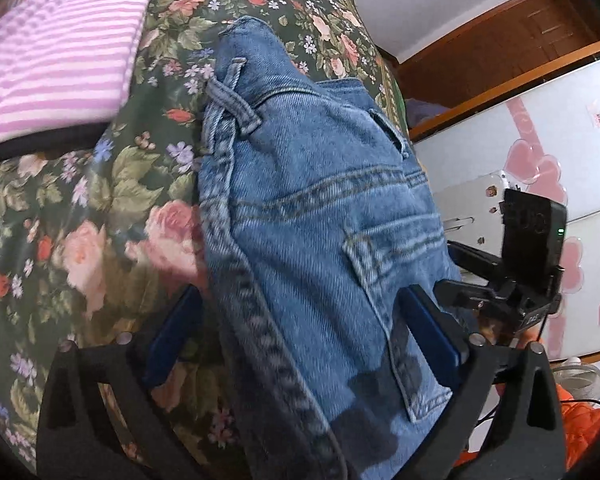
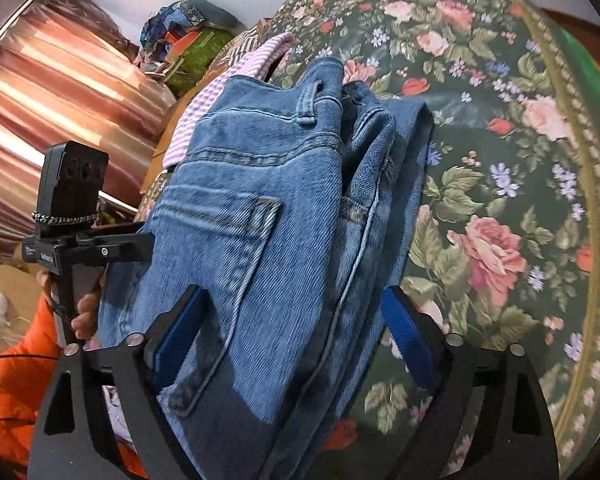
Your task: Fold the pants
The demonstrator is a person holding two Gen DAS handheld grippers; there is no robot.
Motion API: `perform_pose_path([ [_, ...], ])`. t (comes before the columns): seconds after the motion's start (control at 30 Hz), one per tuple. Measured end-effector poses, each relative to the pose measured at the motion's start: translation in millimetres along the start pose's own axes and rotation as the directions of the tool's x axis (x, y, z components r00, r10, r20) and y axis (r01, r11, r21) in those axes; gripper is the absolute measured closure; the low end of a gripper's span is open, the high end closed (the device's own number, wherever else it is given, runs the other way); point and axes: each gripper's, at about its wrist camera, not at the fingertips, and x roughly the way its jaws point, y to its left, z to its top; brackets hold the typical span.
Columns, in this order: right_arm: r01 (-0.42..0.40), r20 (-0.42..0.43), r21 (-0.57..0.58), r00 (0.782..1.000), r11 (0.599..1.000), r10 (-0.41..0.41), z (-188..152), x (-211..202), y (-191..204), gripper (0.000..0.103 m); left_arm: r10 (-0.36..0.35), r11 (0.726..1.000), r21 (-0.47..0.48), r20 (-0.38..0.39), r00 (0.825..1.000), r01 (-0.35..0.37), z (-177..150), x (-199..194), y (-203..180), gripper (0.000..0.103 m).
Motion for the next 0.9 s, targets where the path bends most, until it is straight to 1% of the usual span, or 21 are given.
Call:
perform_pose_path([
  [0.03, -0.003, -0.002, 0.001, 1.0, 1.0, 0.003, 1.0, 2.8, -1.0, 0.004, -0.003, 1.0, 0.004, 0.0, 1.0, 0.003, 3.3, 2.4, -0.6, 0.002],
  [0.13, -0.019, -0.006, 0.003, 1.0, 1.0, 0.019, 5.4, 9.5, -2.8, 0.001, -0.016, 1.0, 0.012, -0.009, 1.0, 0.017, 12.7, 9.5, -1.6, 0.002],
  [0.23, -0.037, -0.011, 0.006, 0.999, 0.999, 0.037, 9.1, 12.5, -4.4, 0.0, -0.038, 0.999, 0.013, -0.017, 0.999, 0.038, 21.7, 14.3, -0.4, 0.002],
  [0.37, -0.041, -0.004, -0.006, 0.999, 0.999, 0.041, 13.3, 13.1, -3.2, 0.0, -0.033, 0.999, 0.04, -0.014, 0.999, 0.034, 25.1, 18.3, -3.5, 0.002],
  [0.4, -0.044, 0.0, -0.009, 0.999, 0.999, 0.044, 14.5, 13.3, -1.7, 0.001, -0.028, 0.998, 0.056, -0.01, 1.0, 0.029, 24.9, 17.2, -6.8, 0.002],
  [0.43, -0.047, -0.002, -0.014, 0.999, 0.999, 0.047, 15.5, 13.3, 0.1, 0.006, -0.023, 0.997, 0.073, -0.004, 1.0, 0.023, 22.5, 15.0, -10.1, 0.002],
  [0.53, -0.056, 0.006, -0.028, 0.998, 0.998, 0.056, 20.3, 11.5, 7.0, 0.016, 0.001, 0.993, 0.116, 0.021, 1.0, -0.003, 21.0, 13.0, -20.6, 0.003],
  [0.57, -0.051, 0.007, -0.034, 0.999, 0.998, 0.051, 21.0, 10.8, 9.0, 0.017, 0.008, 0.992, 0.127, 0.028, 1.0, -0.012, 20.9, 12.7, -24.5, 0.005],
  [0.7, -0.025, 0.016, -0.049, 1.0, 0.999, 0.026, 27.3, 9.4, 17.7, 0.027, 0.034, 0.988, 0.151, 0.051, 0.998, -0.042, 22.7, 10.1, -35.5, 0.011],
  [0.73, -0.028, 0.015, -0.055, 0.999, 0.998, 0.029, 28.1, 8.4, 20.2, 0.03, 0.036, 0.987, 0.153, 0.057, 0.998, -0.044, 22.6, 8.4, -37.1, 0.013],
  [0.83, 0.007, 0.035, -0.076, 0.999, 0.997, -0.004, 30.3, 5.6, 28.4, 0.034, 0.034, 0.984, 0.169, 0.083, 0.996, -0.047, 20.8, -2.2, -40.0, 0.017],
  [0.9, 0.019, 0.04, -0.088, 0.999, 0.996, -0.015, 32.6, 3.9, 33.1, 0.038, 0.031, 0.982, 0.184, 0.1, 0.995, -0.049, 17.1, -12.2, -43.3, 0.018],
])
